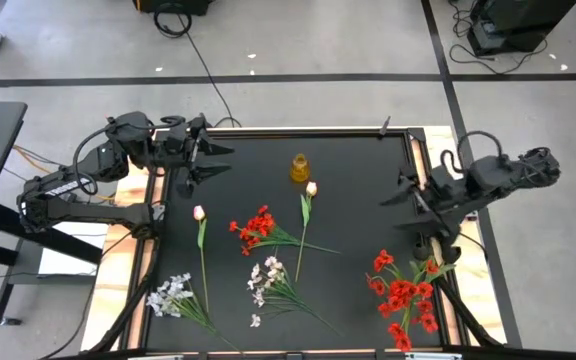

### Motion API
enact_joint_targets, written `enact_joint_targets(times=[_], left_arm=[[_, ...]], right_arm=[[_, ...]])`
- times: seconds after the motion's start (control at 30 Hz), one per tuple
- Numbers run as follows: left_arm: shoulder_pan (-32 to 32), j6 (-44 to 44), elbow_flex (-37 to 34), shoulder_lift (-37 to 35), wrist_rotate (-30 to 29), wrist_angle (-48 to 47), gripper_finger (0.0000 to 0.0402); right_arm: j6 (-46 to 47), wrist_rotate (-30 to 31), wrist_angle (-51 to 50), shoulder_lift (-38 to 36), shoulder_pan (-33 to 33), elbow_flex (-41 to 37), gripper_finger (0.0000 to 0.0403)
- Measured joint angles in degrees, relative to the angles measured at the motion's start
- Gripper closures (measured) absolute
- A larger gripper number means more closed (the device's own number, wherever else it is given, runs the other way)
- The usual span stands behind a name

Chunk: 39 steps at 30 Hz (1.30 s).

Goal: Sort flowers into vase by color
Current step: Put the red flowers into the transparent vase

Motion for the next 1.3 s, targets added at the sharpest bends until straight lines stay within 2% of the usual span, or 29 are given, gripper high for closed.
enact_joint_targets(times=[0.27, 0.57, 0.67, 0.83, 0.97, 1.1, 1.3], left_arm=[[0.00, 0.00, 0.00, 0.00, 0.00, 0.01, 0.0177], [0.00, 0.00, 0.00, 0.00, 0.00, 0.01, 0.0177], [0.29, 6.03, 0.00, -0.02, -0.43, -0.77, 0.0177], [0.61, 18.01, 0.00, -0.04, -0.98, -0.85, 0.0177], [0.59, 19.60, 0.00, -0.02, -0.90, -0.97, 0.0177], [0.92, 25.78, 0.00, -0.02, -1.65, -0.87, 0.0177], [0.87, 25.20, 0.00, 0.41, -1.68, -1.07, 0.0177]], right_arm=[[1.00, 5.48, 1.71, 9.41, -9.97, 6.46, 0.0101], [17.47, 1.07, 4.73, 23.39, -24.78, 8.38, 0.0101], [22.13, -0.78, 4.85, 26.77, -27.94, 8.38, 0.0101], [22.78, -0.07, 1.12, 31.42, -29.08, 8.38, 0.0110], [24.16, 1.00, -0.62, 33.87, -28.61, 8.38, 0.0127], [26.53, 1.62, -0.57, 35.19, -28.52, 8.38, 0.0140], [26.02, 1.40, -0.87, 36.45, -28.54, 8.38, 0.0152]])
